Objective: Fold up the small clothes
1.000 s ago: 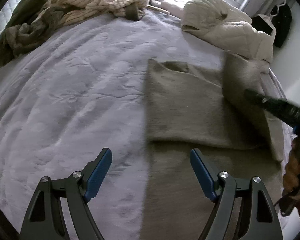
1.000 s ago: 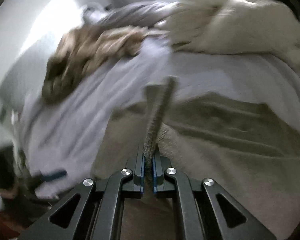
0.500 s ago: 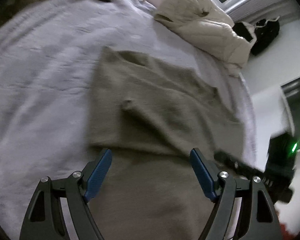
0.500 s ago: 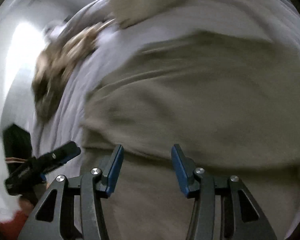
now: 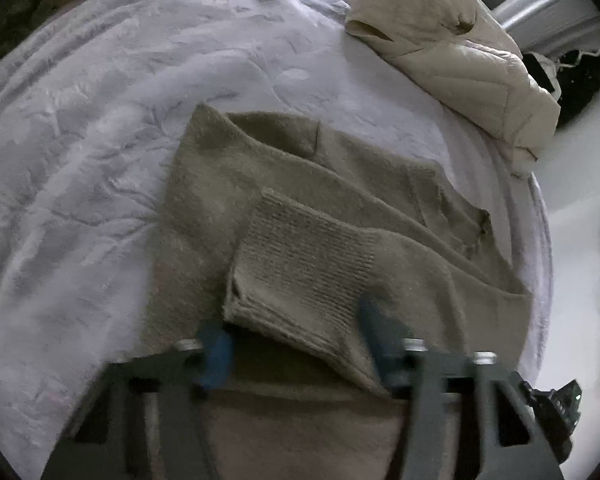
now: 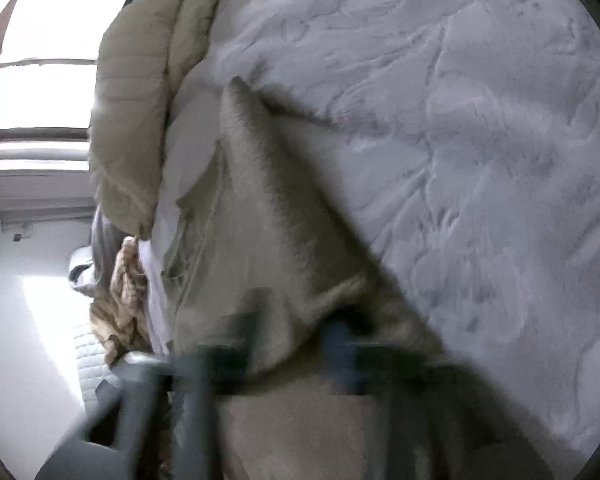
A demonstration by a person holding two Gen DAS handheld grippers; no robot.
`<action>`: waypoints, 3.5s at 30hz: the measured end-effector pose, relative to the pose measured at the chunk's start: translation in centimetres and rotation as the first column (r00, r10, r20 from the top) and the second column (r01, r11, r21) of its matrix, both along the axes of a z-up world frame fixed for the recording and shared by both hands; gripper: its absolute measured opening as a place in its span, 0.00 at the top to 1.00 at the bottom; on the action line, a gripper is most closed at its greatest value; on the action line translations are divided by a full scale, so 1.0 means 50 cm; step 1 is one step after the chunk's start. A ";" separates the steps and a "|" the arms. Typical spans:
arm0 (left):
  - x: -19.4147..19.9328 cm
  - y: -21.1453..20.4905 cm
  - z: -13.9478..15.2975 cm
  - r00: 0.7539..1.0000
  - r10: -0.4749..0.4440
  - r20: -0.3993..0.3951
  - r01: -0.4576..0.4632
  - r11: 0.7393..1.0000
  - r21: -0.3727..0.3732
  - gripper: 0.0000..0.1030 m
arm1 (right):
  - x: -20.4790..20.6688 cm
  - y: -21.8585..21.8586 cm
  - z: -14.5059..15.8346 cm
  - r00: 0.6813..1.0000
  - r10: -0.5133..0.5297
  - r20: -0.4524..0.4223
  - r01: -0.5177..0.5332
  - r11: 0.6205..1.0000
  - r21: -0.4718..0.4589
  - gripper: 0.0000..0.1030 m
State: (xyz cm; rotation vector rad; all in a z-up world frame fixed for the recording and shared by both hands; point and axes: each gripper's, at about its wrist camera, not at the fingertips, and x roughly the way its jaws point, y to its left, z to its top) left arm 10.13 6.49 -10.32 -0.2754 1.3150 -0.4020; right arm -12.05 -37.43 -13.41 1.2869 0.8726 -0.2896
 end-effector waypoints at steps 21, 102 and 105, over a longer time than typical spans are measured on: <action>-0.062 0.106 0.052 0.988 -0.066 0.143 0.052 0.993 0.104 0.17 | 0.000 0.048 0.050 0.961 0.272 0.049 -0.269 0.962 -0.050 0.67; -0.087 0.001 0.026 0.981 -0.171 0.095 0.145 0.961 0.234 0.17 | -0.034 -0.023 0.033 1.000 0.001 0.006 -0.001 0.996 -0.090 0.94; -0.085 -0.014 0.006 0.977 -0.191 0.092 0.160 0.950 0.268 0.17 | -0.047 -0.033 0.018 1.000 0.007 -0.021 -0.009 0.995 -0.097 0.94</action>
